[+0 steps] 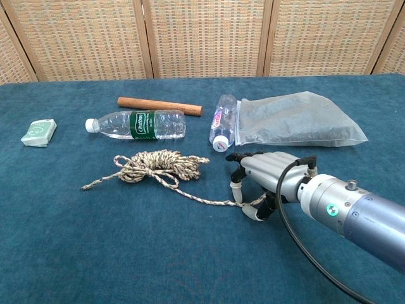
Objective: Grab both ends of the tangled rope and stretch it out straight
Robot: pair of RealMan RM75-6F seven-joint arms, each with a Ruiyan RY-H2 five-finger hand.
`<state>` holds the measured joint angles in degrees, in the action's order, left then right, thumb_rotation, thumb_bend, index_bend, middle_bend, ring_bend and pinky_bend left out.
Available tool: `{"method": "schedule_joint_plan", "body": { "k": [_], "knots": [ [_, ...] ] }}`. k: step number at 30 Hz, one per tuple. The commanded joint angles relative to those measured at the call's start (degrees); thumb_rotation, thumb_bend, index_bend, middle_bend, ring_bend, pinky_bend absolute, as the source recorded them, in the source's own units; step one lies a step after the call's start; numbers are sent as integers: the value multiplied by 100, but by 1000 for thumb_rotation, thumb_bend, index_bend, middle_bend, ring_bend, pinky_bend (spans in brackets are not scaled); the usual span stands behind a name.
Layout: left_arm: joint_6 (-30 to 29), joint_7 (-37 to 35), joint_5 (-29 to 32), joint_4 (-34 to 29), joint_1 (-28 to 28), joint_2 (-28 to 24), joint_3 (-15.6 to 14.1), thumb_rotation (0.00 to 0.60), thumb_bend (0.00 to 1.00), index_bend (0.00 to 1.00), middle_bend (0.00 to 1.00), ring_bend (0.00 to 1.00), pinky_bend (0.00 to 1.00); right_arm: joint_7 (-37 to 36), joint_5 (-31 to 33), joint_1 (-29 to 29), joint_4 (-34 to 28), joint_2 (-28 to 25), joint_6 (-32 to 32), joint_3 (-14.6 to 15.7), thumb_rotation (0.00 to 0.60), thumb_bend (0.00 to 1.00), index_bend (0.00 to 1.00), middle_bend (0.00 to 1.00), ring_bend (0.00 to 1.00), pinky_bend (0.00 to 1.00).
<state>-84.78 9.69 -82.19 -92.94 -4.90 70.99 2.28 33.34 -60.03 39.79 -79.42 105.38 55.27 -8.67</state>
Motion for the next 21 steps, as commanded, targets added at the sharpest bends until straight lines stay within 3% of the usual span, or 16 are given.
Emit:
{"method": "schedule_joint_plan", "body": {
  "k": [1,11,15,17,21],
  "knots": [
    [6,5,-2,2,-3,2,1,600,57,0,0,0,0,-29,-24,15,24,30,6,2,600,406,538,0,0,0],
    [84,99,-55,18,-66,77,1,600,59,0,0,0,0,-90,-108,41,147,116,57,37,600,469,620,0,0,0],
    [361,226,-49,-42,-298,211,87,600,117,0,0,0,0,-114,-161,36,115,93,102,43,600,527,630,0,0,0],
    [603,314,31,-104,-455,268,142,600,150,37,0,0,0,-114,-181,34,93,83,127,45,600,534,631,0,0,0],
    [1285,606,331,-115,-943,507,356,600,196,224,0,0,0,-87,-241,32,39,67,192,58,600,545,634,0,0,0]
  ]
}}
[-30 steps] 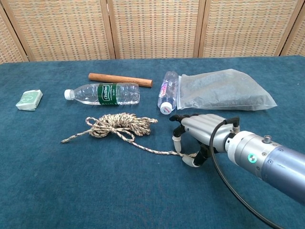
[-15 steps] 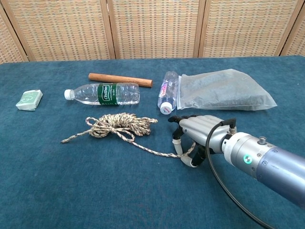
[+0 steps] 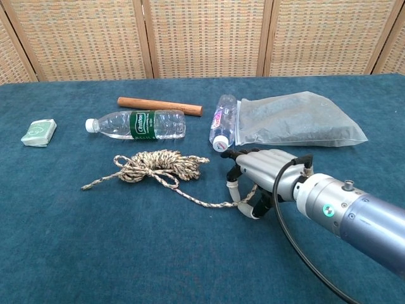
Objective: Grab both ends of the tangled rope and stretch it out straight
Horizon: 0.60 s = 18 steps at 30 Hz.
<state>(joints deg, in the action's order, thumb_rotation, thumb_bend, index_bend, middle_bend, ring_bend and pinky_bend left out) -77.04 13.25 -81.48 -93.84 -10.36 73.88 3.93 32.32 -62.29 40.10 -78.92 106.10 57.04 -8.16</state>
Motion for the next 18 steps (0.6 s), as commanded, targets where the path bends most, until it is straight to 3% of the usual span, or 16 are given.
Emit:
{"method": "schedule_joint_plan", "body": {
  "k": [1,7,18],
  "knots": [
    [648,293,365,9,-497,297,250,600,208,263,0,0,0,25,-20,1,-16,-6,21,10,600,545,634,0,0,0],
    [1321,338,915,374,-1028,830,547,600,234,405,0,0,0,73,-36,10,-38,-7,34,31,600,545,636,0,0,0],
    [1750,830,1670,856,-1520,1461,685,600,276,464,0,0,0,146,-30,11,-115,-46,73,33,600,545,639,0,0,0]
  ]
}}
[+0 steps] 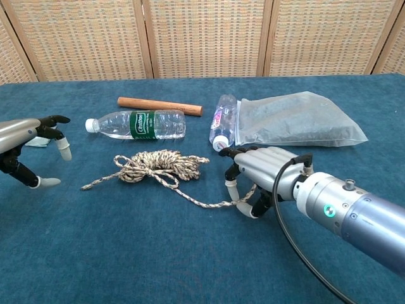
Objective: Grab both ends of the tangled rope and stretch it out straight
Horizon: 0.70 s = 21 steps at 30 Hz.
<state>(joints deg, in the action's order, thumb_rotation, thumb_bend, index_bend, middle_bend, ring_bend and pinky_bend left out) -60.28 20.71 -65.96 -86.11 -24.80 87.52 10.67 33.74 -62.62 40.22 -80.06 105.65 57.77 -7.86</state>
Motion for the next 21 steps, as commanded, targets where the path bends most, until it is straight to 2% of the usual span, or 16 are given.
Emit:
{"method": "schedule_joint_plan", "body": {
  "k": [1,21],
  "knots": [
    [93,94,156,108,-93,124,9,600,285,466,0,0,0,6,4,-1,1,-1,0,4,600,546,639,0,0,0],
    [329,368,782,656,-550,763,-1,600,339,515,0,0,0,15,54,8,32,9,-27,6,600,546,643,0,0,0]
  ]
}}
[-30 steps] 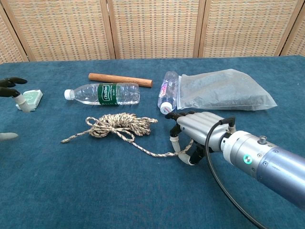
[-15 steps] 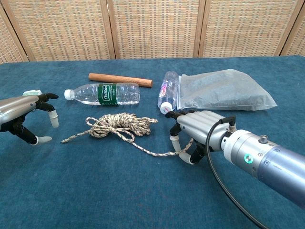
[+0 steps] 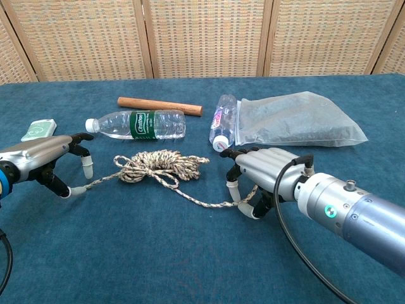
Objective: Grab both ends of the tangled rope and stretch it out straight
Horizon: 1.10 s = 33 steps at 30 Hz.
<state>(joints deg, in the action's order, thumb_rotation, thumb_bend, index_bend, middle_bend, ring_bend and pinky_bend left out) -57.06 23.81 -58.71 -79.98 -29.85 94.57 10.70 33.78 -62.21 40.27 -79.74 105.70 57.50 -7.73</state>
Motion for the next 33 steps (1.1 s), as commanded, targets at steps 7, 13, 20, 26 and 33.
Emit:
{"method": "schedule_joint_plan", "body": {
  "k": [7,13,20,26,33],
  "knots": [
    [-10,160,189,97,-148,175,-21,600,377,531,0,0,0,48,34,8,-36,-25,10,-11,600,545,643,0,0,0],
    [-97,249,247,136,-177,218,-67,600,417,541,0,0,0,46,48,6,-53,-43,13,-10,600,545,643,0,0,0],
    [-96,236,293,217,-208,257,-106,600,416,541,0,0,0,18,35,0,-50,-56,14,5,600,546,643,0,0,0],
    [-93,218,315,314,-237,304,-125,600,417,542,0,0,0,-14,21,-4,-29,-52,6,16,600,545,643,0,0,0],
    [-96,222,355,356,-265,328,-124,600,445,621,0,0,0,-52,-9,-6,-21,-54,11,18,600,547,643,0,0,0]
  ]
}}
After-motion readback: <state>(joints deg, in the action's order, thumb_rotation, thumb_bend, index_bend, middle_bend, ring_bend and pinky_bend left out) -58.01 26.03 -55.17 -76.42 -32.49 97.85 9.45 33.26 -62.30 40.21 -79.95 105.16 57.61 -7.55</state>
